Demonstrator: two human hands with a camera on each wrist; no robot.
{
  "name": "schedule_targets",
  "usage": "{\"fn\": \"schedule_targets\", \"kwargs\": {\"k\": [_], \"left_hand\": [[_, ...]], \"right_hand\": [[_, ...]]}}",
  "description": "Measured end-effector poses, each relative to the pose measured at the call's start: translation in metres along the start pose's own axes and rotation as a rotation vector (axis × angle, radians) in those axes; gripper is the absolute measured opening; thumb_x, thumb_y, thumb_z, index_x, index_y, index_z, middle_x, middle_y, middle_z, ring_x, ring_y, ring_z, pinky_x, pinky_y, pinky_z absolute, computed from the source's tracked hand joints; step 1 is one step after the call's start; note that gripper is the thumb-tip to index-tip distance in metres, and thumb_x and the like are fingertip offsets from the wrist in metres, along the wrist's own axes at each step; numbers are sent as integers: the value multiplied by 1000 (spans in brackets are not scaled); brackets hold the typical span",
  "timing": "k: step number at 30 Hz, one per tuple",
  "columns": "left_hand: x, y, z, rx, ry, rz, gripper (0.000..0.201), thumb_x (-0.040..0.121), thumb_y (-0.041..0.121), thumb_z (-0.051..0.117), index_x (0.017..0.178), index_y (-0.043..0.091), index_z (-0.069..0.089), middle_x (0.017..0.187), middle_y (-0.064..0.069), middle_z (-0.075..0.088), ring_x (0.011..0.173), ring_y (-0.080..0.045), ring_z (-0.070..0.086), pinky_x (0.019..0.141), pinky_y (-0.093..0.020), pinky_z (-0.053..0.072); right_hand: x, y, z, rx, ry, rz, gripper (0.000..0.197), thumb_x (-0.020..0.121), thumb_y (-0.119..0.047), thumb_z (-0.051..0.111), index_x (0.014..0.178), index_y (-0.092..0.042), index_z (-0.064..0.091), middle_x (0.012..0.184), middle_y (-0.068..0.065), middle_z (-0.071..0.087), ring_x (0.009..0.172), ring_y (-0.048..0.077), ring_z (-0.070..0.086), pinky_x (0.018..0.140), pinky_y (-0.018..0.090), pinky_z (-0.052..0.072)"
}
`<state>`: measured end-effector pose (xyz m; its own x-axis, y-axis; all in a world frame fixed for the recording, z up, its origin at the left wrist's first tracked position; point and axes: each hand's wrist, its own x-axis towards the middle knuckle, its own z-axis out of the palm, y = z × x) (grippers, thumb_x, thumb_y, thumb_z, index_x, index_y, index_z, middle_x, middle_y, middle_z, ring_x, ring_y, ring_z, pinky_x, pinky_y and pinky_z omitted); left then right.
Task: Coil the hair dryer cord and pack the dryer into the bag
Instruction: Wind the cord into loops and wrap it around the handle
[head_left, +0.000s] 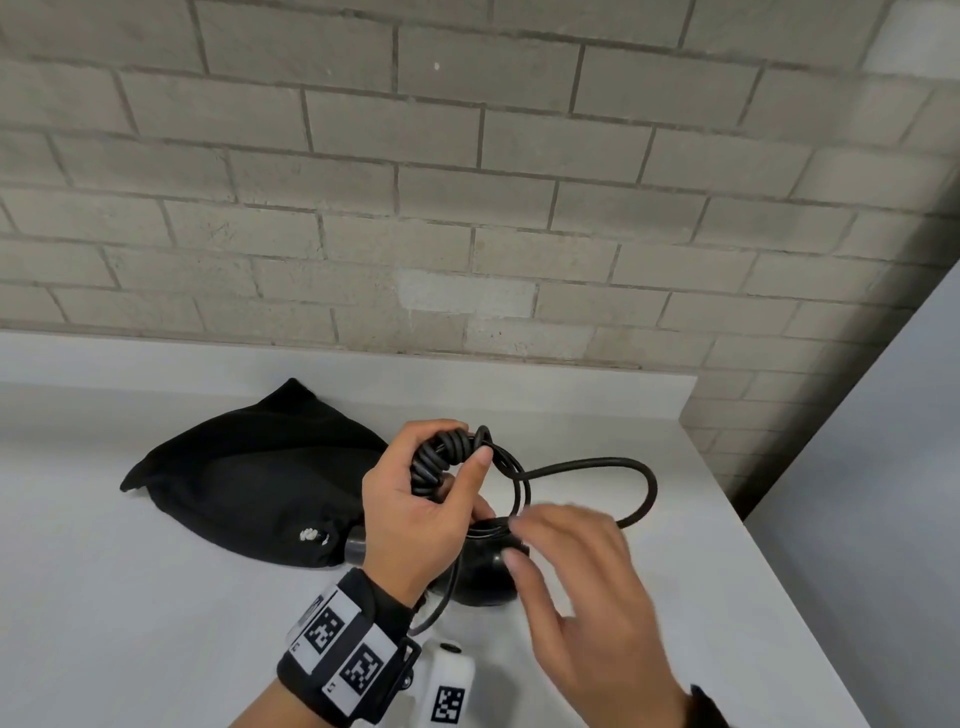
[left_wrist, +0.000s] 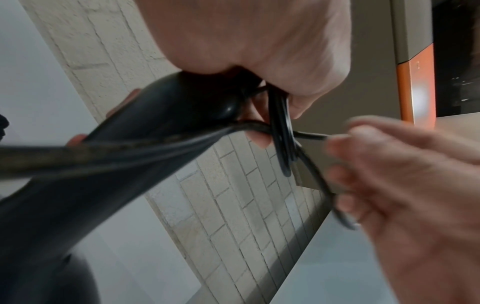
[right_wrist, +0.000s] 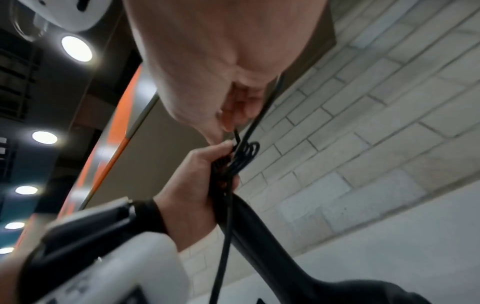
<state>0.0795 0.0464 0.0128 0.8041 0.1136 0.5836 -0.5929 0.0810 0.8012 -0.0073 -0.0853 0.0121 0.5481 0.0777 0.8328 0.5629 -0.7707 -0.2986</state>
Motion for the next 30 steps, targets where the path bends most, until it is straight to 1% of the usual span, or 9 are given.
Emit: {"fn": "schedule_targets", "kwargs": {"k": [2,5,7,11,15,17,22,27,30], "left_hand": [[-1,0,0,11,-20,12,21,83,7,73,100,2,62,70,-4,67,43,-18,66,44,-31,55],[-1,2,-2,8,-23,3,22,83,10,73,100,3,62,72,-5,68,43,-19,67,44,-32,55],[-2,3,-2,9,-13,-3,22,83,10,73,100,3,62,73,-5,68,42,-20,67,43,-33,55],[-1,2,-6,1,26,-50,22,84,14,72,100,3,61,73,-7,68,42,-24,67,42,-36,55],[3,2,-7,17,39,-84,23,83,19,71,99,5,62,73,-7,68,44,-26,68,45,-35,57],[3,2,-6,17,33,-98,22,84,18,71,100,6,62,76,-7,69,44,-25,68,45,-36,57],[0,3,-1,48,-12,-93,22,82,17,74,98,7,62,78,-4,69,43,-21,68,41,-36,54],[1,2,-4,94,-16,-76,21,80,22,74,97,14,63,71,-2,68,40,-17,65,42,-22,51],[-1,1,-4,124,-28,-47,21,81,22,74,97,15,64,67,-3,67,40,-16,65,42,-24,51]], "right_hand": [[-1,14,6,-207,-199,-40,27,89,-16,67,116,-10,63,115,4,63,104,20,56,90,29,42],[6,25,6,-299,-286,-61,40,79,-8,79,117,-13,64,101,3,61,87,20,56,76,29,45],[11,27,1,-208,-305,-73,31,82,-9,76,111,-15,65,95,0,59,81,18,57,71,27,48],[19,28,-23,194,-151,153,10,89,-14,67,97,-15,73,93,-6,62,88,7,62,79,16,47],[16,41,-53,327,68,290,12,87,-22,66,92,-30,73,95,-6,67,94,17,66,84,24,49],[9,52,-59,333,139,339,22,90,-13,68,92,-34,72,96,-4,68,97,22,65,87,25,48],[-12,72,-67,390,254,487,24,84,0,60,88,-21,71,91,-4,66,90,28,61,83,20,48],[-30,75,-73,241,-143,502,29,85,-12,74,99,-36,68,102,-10,70,103,13,65,91,13,45],[-14,51,-87,181,-203,361,38,75,-25,60,112,-30,64,114,-12,65,113,12,59,96,14,40]]}}
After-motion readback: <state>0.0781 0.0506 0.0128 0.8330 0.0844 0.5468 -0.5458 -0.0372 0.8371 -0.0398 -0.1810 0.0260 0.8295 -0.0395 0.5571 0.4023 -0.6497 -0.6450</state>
